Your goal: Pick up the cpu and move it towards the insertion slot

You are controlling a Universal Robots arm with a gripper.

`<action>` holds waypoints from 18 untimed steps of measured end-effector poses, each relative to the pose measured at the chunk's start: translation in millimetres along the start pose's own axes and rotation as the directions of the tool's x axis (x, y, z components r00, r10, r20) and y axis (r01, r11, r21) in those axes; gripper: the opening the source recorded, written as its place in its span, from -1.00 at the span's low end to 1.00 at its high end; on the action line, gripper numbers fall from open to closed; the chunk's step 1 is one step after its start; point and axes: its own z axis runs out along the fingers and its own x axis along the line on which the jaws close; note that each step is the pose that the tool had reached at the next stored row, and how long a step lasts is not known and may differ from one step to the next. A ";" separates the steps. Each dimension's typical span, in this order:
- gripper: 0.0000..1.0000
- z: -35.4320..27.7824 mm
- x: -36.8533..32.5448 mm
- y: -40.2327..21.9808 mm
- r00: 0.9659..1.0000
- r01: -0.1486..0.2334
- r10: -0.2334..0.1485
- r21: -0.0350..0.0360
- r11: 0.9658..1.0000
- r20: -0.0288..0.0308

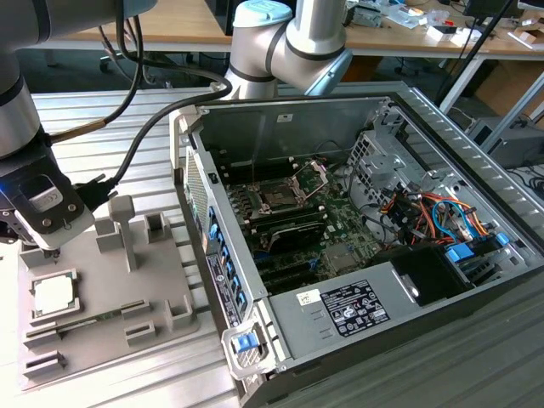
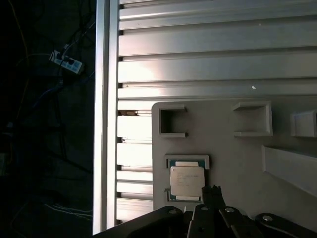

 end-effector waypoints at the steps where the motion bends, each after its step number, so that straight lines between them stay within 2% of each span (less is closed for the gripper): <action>1: -0.79 0.2 0.0 -0.1 1.000 0.000 0.000 0.000 1.000 0.000; 18: -0.79 2.9 0.1 -2.6 1.000 0.000 0.000 0.000 1.000 0.000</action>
